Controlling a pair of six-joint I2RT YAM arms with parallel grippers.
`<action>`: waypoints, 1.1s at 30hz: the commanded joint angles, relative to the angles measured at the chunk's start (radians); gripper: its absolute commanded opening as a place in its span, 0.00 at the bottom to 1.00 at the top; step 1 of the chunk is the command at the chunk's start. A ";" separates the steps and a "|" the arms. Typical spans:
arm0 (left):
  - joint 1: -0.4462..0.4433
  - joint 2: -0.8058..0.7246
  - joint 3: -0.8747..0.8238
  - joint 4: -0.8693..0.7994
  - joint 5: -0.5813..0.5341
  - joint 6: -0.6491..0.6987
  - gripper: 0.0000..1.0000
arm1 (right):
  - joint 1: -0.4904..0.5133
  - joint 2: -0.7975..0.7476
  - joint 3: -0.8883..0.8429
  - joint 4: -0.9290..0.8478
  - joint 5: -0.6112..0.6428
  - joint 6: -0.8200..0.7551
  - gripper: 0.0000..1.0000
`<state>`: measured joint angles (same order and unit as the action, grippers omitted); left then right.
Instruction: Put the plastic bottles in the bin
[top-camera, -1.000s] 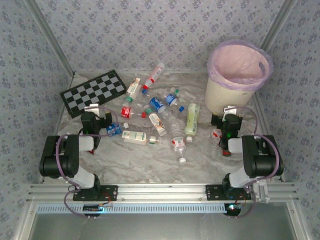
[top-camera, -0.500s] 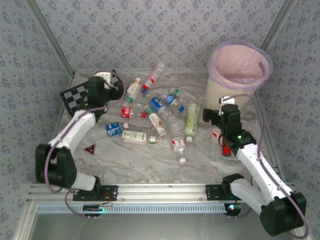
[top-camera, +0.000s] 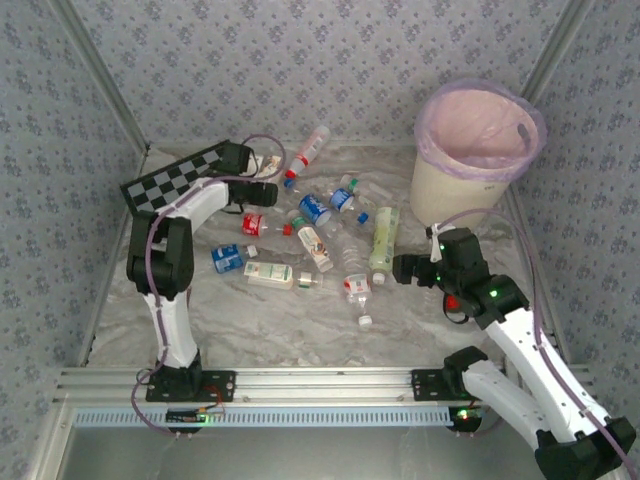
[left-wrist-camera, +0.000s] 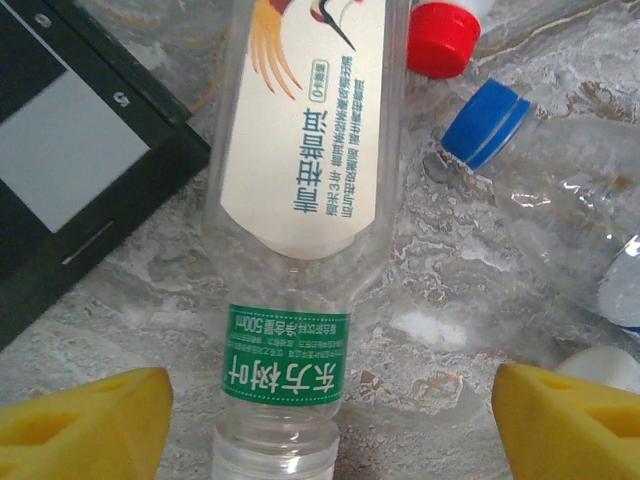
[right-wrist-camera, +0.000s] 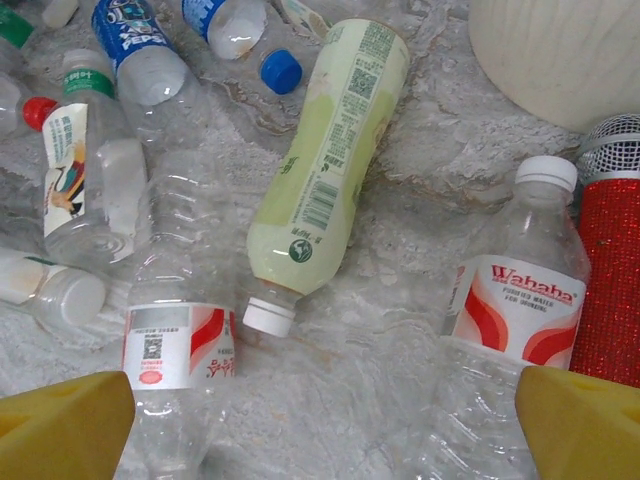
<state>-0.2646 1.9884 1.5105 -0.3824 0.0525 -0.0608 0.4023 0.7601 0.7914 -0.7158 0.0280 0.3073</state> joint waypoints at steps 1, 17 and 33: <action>-0.014 0.039 0.038 -0.037 0.014 -0.005 0.82 | 0.006 -0.001 0.043 -0.058 -0.018 0.006 1.00; -0.026 0.012 0.058 -0.034 -0.048 0.006 0.35 | 0.006 -0.037 0.076 -0.035 -0.095 0.058 0.71; -0.172 -0.596 -0.294 0.089 0.269 0.024 0.19 | 0.004 0.316 0.390 0.255 -0.507 0.164 0.71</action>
<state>-0.4110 1.4292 1.2915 -0.3317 0.1787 -0.0479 0.4019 1.0050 1.0897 -0.5335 -0.3252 0.4473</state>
